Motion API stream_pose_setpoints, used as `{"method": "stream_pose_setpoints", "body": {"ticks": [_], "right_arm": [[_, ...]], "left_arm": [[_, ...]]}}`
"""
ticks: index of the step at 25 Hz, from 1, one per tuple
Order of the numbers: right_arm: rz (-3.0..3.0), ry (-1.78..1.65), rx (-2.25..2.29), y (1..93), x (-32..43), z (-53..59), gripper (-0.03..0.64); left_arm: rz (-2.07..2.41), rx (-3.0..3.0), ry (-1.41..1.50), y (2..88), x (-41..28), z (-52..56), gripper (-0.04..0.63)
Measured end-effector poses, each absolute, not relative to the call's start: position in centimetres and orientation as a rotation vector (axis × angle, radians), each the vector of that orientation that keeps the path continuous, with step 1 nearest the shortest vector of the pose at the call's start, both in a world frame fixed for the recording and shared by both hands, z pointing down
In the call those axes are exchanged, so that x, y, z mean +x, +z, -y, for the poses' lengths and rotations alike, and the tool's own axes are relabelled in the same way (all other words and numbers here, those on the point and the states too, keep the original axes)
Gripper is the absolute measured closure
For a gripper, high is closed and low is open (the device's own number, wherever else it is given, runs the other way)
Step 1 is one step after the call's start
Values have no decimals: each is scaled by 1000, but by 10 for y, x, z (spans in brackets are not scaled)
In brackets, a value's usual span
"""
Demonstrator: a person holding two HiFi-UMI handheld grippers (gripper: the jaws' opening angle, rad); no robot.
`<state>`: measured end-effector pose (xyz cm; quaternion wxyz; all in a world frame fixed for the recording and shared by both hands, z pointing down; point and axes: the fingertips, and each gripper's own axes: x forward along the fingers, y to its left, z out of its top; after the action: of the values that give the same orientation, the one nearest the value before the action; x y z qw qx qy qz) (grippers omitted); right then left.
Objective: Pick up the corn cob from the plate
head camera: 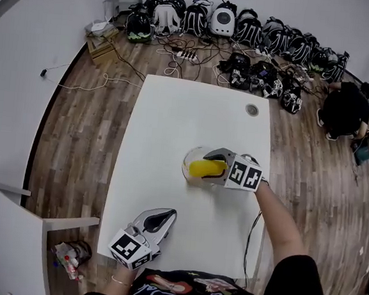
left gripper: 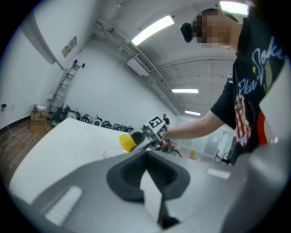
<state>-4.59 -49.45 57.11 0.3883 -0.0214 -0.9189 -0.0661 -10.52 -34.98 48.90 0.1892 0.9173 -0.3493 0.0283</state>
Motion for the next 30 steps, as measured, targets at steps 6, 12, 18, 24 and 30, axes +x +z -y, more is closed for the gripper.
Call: {"method": "stream_pose_setpoints", "body": {"ticks": [6,12,18,24,30], "right_arm": [[2817,240,481,497,4,434,350],[2974,560,865,464,30,356,350],[2969,657,1000,451,49,302,350],[2996,716,1069,441,60,290,350],[2958,690,1089,447,61,287,350]], "left_arm": [[991,2652,183,473,-77,325,604],[1041,2716,155,453,-66,305,604],[1012,2747,127,440,-41,287,604],[982,2779,154,439,-29,272,604],[998,2794,167,439,-34,265,604]]}}
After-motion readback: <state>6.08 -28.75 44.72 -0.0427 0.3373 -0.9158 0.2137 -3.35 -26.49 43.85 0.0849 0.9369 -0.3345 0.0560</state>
